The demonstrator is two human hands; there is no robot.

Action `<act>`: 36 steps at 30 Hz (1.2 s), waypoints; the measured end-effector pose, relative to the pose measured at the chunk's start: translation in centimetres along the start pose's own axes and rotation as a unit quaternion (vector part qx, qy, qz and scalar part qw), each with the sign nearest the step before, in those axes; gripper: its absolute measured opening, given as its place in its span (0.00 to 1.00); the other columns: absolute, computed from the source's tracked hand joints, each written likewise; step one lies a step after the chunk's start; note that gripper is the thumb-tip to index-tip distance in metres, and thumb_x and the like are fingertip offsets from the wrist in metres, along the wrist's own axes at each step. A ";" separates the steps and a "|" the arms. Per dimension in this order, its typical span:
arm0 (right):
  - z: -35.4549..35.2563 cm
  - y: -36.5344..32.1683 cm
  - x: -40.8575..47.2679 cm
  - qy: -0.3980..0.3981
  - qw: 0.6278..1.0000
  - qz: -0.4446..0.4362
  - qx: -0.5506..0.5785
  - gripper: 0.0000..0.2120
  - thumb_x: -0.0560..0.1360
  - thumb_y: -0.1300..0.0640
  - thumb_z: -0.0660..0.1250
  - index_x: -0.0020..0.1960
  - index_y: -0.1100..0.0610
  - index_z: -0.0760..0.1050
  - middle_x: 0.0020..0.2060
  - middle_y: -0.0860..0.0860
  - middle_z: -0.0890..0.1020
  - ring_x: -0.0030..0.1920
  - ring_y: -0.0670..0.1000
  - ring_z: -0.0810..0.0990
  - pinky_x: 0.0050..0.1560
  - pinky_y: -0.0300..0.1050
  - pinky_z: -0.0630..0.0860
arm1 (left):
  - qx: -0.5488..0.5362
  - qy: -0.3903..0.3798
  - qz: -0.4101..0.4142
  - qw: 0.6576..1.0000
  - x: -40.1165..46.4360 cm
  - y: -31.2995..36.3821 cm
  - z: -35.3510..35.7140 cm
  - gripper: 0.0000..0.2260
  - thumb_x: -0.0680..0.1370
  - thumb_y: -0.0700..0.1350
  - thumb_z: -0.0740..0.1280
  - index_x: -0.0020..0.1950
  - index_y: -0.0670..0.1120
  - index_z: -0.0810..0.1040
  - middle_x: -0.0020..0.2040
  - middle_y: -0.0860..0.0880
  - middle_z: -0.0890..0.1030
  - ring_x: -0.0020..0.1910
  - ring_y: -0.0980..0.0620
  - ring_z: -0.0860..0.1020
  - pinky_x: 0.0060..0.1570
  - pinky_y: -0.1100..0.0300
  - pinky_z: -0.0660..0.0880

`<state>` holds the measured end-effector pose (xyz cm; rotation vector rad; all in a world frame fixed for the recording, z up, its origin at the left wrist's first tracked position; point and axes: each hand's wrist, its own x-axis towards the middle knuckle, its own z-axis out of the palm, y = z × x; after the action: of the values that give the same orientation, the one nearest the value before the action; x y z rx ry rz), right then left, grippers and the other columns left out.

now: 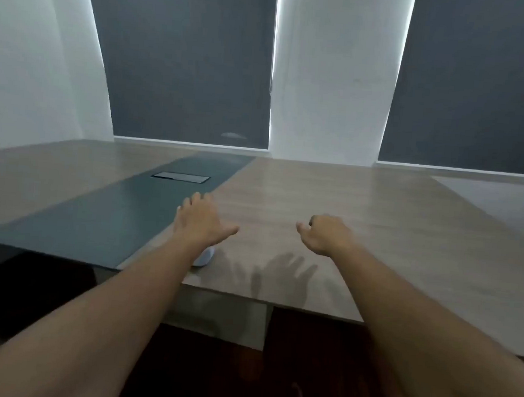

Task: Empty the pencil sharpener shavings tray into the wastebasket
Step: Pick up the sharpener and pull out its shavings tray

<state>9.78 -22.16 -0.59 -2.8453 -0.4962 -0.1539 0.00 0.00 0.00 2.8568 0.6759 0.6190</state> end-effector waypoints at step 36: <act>1.4 -2.2 -2.3 -0.190 0.807 0.064 0.556 0.34 0.73 0.32 0.65 0.63 0.59 0.78 0.59 0.57 0.82 0.53 0.56 0.82 0.48 0.49 0.80 | -0.591 -0.108 -0.163 0.783 -1.4 4.9 2.4 0.18 0.64 0.53 0.75 0.49 0.46 0.81 0.49 0.45 0.84 0.47 0.45 0.83 0.51 0.44 0.82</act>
<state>6.96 -20.53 -1.76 -1.7035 -0.2954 0.5665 1.86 -5.05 -1.58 1.5465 0.4526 0.4044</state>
